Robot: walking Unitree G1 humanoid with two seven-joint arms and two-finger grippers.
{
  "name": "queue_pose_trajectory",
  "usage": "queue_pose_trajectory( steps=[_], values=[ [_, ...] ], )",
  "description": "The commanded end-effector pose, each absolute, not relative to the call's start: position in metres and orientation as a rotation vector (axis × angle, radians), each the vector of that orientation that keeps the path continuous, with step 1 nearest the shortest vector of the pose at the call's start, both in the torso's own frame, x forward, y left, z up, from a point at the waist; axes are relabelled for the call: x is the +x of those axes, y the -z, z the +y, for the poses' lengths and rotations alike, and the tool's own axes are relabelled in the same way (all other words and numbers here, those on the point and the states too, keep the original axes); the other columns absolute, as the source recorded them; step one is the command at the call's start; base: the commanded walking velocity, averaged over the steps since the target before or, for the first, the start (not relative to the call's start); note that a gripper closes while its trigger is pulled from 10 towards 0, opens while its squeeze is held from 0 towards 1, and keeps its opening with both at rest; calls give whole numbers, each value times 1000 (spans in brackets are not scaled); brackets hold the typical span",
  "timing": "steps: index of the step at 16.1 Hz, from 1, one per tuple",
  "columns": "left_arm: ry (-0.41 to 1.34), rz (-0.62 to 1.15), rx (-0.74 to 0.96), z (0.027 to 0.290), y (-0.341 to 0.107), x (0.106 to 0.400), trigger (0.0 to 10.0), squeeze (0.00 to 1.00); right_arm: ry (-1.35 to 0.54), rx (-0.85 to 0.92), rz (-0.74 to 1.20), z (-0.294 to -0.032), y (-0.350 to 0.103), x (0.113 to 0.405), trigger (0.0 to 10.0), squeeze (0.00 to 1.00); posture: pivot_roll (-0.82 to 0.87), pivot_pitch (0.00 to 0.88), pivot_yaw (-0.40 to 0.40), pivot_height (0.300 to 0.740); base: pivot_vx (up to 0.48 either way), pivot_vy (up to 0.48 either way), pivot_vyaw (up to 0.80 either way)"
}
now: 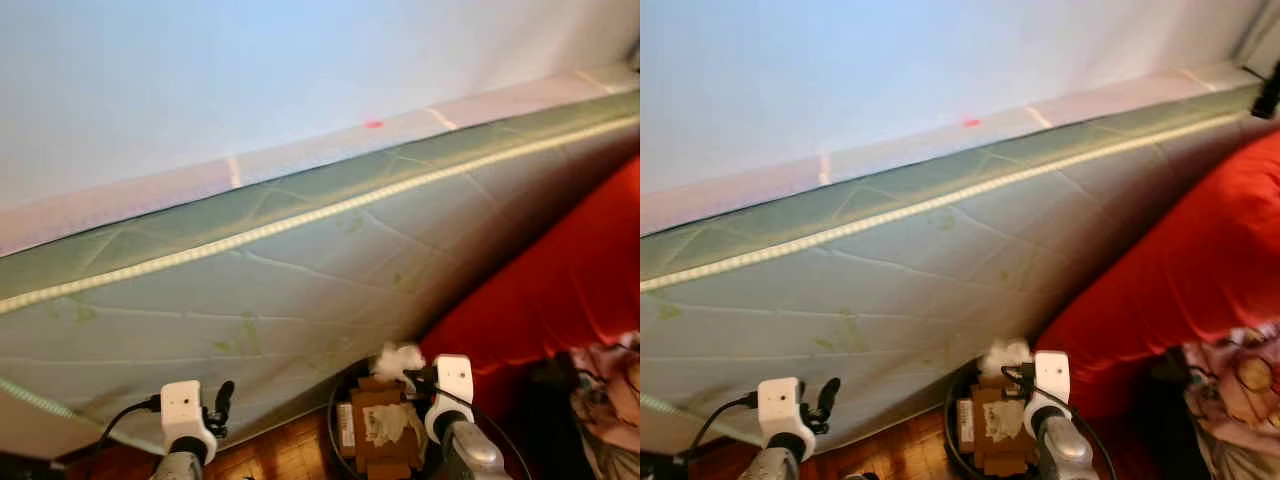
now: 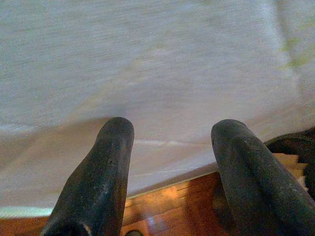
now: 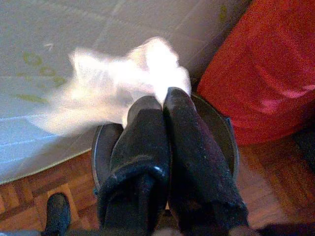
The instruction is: Clean up the room
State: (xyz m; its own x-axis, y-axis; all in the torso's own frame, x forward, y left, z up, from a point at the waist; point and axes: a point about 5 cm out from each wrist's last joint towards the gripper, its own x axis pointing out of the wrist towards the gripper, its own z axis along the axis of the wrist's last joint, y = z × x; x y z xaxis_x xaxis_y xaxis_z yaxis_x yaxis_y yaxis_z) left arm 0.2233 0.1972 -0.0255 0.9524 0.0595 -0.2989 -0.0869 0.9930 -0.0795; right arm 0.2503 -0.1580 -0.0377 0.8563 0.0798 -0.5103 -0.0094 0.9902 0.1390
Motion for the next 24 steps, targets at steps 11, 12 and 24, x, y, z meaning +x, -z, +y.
queue_pose_trajectory(
  steps=[11,12,24],
  values=[
    [-86,308,-93,200,26,218,10000,0,48,110,722,-183,59,224,10000,0,50,166,-34,725,0,0,0],
    [-84,310,-92,200,26,218,10000,0,48,108,722,-183,59,224,10000,0,54,172,-35,710,0,0,0],
    [-89,323,-91,200,29,216,10000,0,34,98,689,-190,56,224,10000,0,61,193,-39,676,0,0,0]
  ],
)
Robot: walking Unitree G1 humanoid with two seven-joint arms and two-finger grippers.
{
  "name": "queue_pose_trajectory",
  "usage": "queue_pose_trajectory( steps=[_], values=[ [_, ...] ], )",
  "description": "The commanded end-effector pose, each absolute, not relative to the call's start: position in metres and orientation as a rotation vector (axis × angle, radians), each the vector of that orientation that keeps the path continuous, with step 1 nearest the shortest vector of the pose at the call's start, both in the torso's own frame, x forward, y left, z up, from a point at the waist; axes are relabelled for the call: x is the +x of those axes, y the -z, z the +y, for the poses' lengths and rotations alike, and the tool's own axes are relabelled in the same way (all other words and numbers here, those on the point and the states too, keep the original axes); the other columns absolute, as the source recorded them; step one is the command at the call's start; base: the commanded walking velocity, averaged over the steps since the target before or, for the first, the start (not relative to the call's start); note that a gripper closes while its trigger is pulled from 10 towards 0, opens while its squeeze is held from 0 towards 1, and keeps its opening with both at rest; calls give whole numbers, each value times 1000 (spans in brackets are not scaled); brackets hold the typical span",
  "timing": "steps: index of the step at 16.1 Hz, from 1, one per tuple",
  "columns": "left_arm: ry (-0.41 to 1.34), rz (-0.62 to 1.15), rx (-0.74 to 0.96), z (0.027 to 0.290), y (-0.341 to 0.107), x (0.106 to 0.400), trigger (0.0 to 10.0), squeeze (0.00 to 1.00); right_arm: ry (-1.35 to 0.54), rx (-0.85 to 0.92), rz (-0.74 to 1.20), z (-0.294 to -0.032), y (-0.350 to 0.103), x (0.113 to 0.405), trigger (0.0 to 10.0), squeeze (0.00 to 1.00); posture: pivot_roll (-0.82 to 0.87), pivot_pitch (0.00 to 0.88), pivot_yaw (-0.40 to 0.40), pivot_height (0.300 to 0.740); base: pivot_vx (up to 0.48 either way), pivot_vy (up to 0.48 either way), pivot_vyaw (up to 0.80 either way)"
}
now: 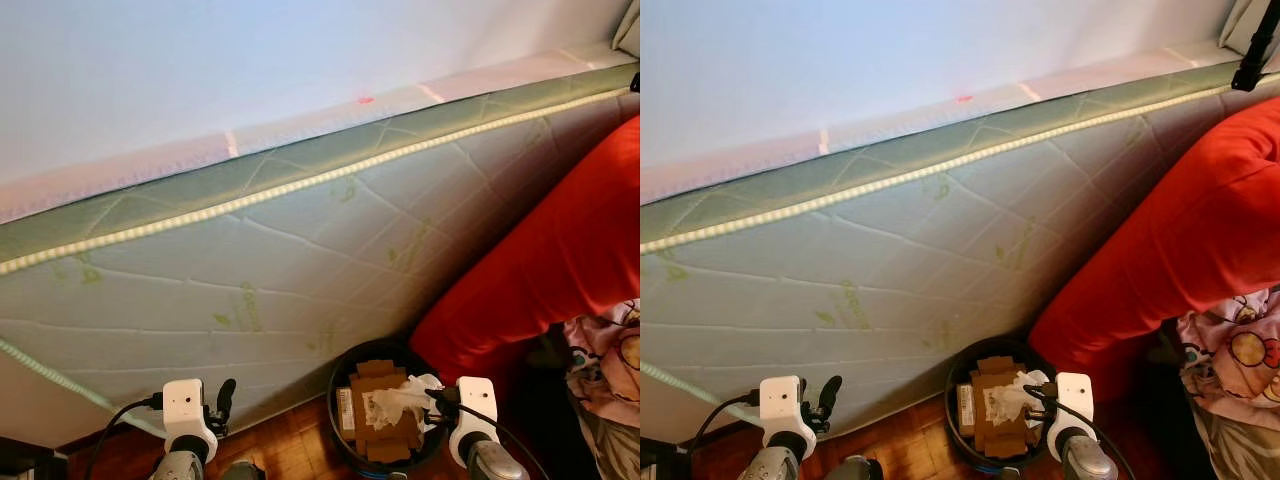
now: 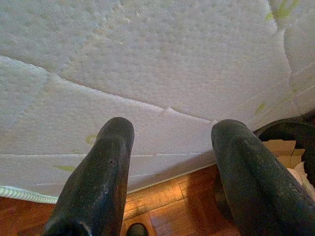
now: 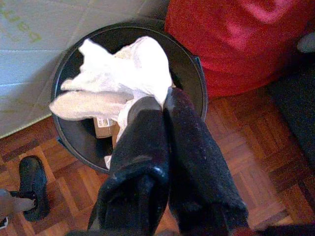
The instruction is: Clean up the room
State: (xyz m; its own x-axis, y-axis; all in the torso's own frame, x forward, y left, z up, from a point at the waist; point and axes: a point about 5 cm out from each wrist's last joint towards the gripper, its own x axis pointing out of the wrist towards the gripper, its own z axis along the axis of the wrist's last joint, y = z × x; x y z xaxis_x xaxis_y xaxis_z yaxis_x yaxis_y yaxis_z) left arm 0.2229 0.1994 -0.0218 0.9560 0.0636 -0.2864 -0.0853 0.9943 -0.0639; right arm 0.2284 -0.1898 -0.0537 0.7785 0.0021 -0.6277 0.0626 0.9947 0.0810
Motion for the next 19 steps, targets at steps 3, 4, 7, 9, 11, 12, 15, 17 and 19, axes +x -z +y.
queue_pose_trajectory(
  steps=[3,4,7,9,11,12,15,17,19],
  values=[
    [-89,318,-88,201,28,216,10000,0,-7,87,700,-177,55,230,10000,0,65,202,-38,661,0,0,0],
    [-89,317,-86,201,28,215,10000,0,-13,83,684,-174,53,232,10000,0,68,205,-37,646,0,0,0],
    [-91,308,-85,202,26,215,10000,0,-2,98,668,-173,52,233,10000,0,74,214,-37,646,0,0,0],
    [-91,303,-83,202,26,214,10000,0,2,97,669,-174,53,232,10000,0,81,226,-36,646,0,0,0],
    [-92,303,-81,202,27,210,10000,0,28,109,667,-178,52,234,10000,0,87,243,-35,646,0,0,0],
    [-93,301,-80,202,27,207,10000,0,43,127,654,-178,46,243,10000,0,91,251,-35,646,0,0,0],
    [-93,285,-73,203,24,200,10000,0,6,109,623,-167,30,268,10000,0,111,291,-36,646,0,0,0],
    [-94,273,-70,204,21,197,10000,0,-11,100,599,-161,22,279,10000,0,123,313,-37,646,0,0,0],
    [-101,229,-62,205,10,191,10000,0,-13,88,576,-158,12,290,10000,0,148,347,-39,646,0,0,0]
  ],
)
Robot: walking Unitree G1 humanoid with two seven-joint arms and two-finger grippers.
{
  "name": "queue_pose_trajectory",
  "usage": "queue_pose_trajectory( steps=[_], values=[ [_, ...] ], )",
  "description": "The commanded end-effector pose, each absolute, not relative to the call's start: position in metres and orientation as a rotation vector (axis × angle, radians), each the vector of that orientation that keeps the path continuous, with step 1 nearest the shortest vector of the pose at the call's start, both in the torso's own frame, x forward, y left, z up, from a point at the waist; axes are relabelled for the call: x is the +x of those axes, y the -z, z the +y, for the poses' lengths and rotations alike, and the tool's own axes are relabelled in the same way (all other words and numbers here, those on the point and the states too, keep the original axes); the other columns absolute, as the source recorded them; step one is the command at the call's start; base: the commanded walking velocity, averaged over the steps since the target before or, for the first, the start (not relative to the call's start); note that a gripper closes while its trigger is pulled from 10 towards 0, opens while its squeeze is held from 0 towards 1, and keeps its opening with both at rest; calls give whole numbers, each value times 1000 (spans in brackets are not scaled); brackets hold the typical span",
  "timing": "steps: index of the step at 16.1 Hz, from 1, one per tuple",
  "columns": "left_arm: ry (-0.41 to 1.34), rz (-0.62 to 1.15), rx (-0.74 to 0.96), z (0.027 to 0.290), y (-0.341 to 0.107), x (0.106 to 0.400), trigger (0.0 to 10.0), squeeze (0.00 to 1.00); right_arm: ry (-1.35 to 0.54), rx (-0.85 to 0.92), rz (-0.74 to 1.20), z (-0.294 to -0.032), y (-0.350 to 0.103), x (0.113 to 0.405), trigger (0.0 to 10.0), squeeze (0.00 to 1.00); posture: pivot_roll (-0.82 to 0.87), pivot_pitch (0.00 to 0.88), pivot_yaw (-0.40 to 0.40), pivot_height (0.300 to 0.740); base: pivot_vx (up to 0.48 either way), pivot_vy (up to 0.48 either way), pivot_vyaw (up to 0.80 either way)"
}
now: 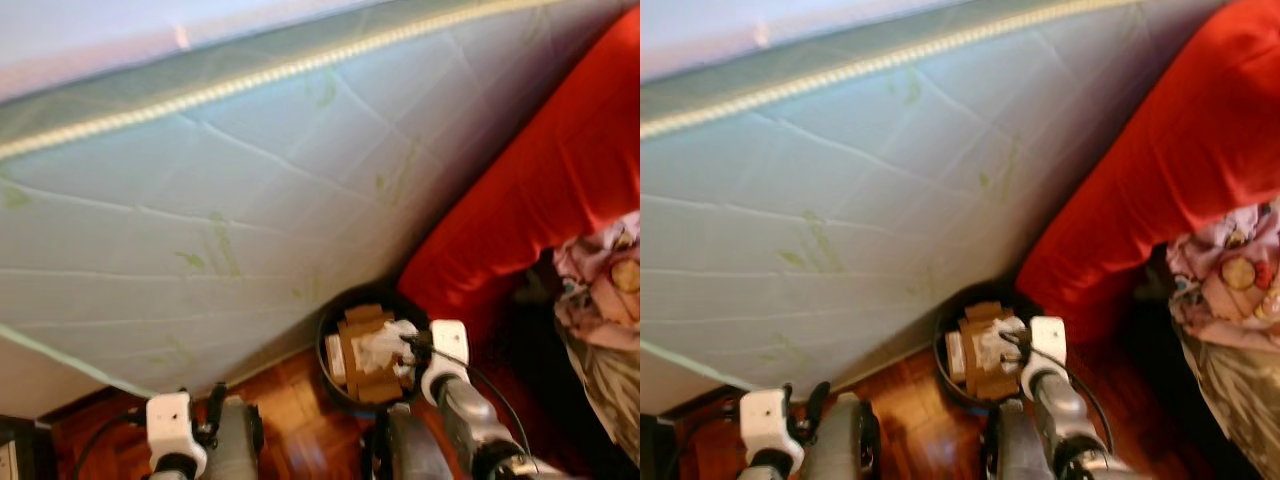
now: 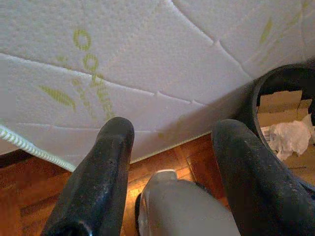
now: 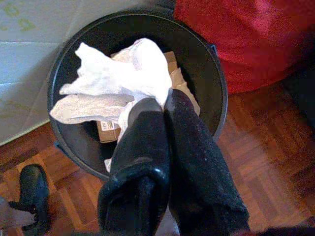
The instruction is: Clean up the room
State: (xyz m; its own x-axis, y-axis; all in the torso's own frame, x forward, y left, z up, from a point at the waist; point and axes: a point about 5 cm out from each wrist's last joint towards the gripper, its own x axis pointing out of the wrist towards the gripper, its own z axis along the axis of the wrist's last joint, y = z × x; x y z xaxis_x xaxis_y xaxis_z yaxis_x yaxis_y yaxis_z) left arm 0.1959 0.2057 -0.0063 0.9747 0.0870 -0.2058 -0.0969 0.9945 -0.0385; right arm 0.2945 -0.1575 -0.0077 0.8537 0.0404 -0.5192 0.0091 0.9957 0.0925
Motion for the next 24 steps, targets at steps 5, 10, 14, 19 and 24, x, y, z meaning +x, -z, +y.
queue_pose_trajectory(
  steps=[5,10,14,19,24],
  values=[
    [-127,114,-31,215,-29,191,10000,0,42,114,512,-163,-7,310,10000,0,195,427,-39,646,0,0,0],
    [-125,53,-20,216,-65,195,10000,0,49,120,487,-163,-14,316,10000,0,222,493,-42,646,0,0,0],
    [-120,51,-19,215,-76,198,10000,0,74,128,480,-167,-16,318,10000,0,232,511,-39,646,0,0,0],
    [-120,65,-16,214,-81,189,10000,0,70,95,486,-168,-18,320,10000,1000,250,538,-36,646,0,0,0],
    [-120,83,-13,214,-85,185,10000,0,78,95,502,-170,-14,316,10000,1000,265,554,-23,646,0,0,0]
  ],
)
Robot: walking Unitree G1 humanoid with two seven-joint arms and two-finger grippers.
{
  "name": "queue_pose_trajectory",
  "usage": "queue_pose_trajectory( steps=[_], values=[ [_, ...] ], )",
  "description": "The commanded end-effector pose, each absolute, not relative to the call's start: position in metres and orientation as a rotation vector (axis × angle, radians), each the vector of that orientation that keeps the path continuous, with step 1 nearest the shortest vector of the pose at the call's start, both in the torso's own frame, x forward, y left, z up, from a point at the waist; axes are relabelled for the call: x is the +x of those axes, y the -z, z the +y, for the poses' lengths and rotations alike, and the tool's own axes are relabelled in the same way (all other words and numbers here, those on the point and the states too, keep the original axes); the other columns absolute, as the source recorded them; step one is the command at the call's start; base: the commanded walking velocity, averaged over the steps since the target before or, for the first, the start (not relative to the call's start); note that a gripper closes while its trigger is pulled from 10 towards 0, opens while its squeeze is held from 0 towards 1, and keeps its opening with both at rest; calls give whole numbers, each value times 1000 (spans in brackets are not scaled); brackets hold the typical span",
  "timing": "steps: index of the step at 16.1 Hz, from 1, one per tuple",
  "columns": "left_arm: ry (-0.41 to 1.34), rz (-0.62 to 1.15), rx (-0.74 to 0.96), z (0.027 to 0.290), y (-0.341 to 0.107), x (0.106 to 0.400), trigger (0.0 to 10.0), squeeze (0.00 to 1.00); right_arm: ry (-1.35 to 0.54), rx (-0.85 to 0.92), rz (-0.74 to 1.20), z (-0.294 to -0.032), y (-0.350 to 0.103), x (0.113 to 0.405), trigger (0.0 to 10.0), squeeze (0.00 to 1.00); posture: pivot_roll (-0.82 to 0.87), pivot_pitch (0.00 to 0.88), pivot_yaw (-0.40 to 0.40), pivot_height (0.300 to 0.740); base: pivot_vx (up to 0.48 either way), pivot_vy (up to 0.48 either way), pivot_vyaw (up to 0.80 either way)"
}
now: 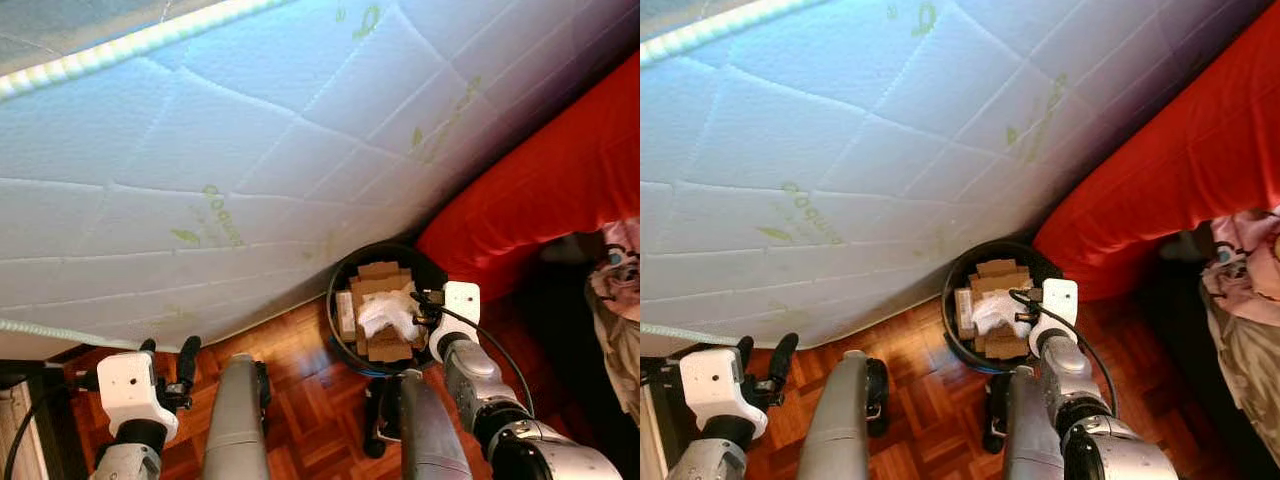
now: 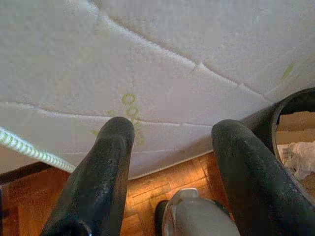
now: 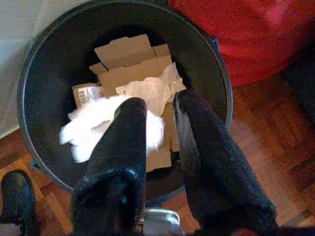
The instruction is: Clean up the room
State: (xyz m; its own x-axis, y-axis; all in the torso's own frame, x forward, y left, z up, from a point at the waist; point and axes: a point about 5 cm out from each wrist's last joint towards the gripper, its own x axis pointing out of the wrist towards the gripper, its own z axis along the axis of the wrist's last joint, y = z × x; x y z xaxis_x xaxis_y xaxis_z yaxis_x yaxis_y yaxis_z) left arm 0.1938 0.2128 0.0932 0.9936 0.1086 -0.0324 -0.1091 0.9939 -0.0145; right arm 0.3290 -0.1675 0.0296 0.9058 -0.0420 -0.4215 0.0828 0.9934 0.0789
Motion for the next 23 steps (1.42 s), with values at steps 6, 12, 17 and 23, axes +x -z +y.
queue_pose_trajectory(
  steps=[6,12,17,23],
  values=[
    [-119,117,-12,216,-77,191,10000,0,92,116,513,-172,-8,310,10000,0,238,516,-23,646,0,0,0],
    [-120,262,-22,225,-29,206,10000,0,171,178,561,-204,26,264,10000,0,171,352,-20,691,0,0,0],
    [-102,406,-21,225,8,214,10000,0,202,208,628,-202,48,235,10000,0,125,230,-2,736,0,0,0],
    [-111,607,-15,223,47,204,10000,0,169,185,732,-193,58,225,10000,0,105,124,-33,740,0,0,0]
  ],
)
